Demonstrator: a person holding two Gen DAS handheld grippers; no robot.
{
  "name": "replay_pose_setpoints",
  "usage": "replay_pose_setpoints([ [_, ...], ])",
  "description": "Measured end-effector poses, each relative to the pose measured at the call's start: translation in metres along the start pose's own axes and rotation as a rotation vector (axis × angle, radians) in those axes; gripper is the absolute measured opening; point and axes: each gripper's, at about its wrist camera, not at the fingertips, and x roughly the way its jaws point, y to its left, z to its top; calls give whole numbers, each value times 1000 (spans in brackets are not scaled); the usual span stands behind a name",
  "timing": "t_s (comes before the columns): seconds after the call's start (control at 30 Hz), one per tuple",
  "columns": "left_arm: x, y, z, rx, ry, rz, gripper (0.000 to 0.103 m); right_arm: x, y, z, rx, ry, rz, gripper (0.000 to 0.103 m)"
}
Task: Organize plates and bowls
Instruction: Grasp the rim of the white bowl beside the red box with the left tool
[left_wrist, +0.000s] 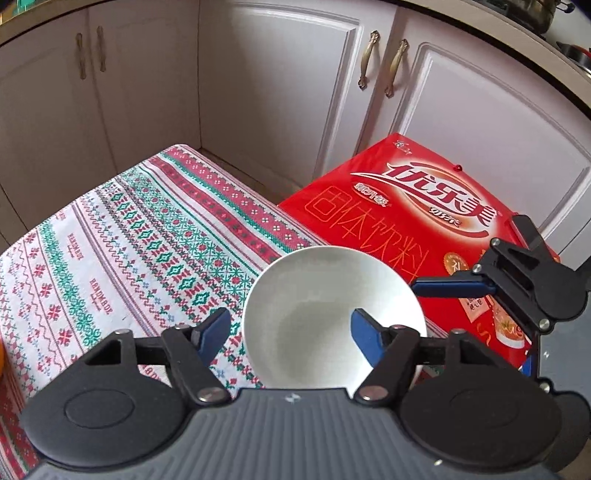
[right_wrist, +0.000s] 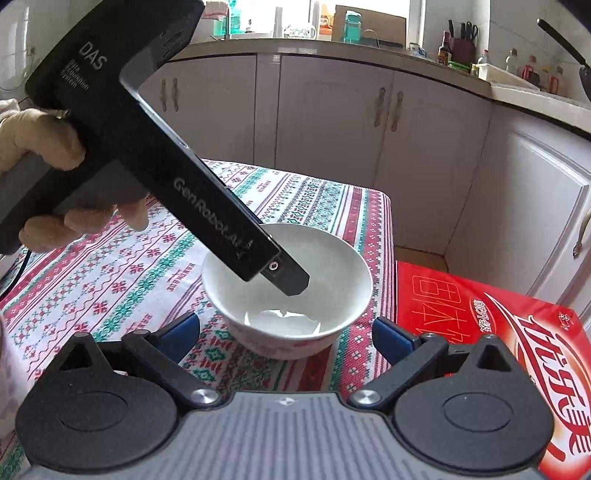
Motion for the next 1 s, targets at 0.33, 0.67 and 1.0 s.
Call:
replay_pose_setpoints([
  [0.33,10,0,3,20,20,-1,59,7,-3,2,-12,-7,8,90],
  [0.67,14,-2,7,51,24,-10,57,7,-7,3,6,-12,23,90],
  [1.0,10,-6,5,55,31,-7,57,3,-6,4,9,1,34,89],
])
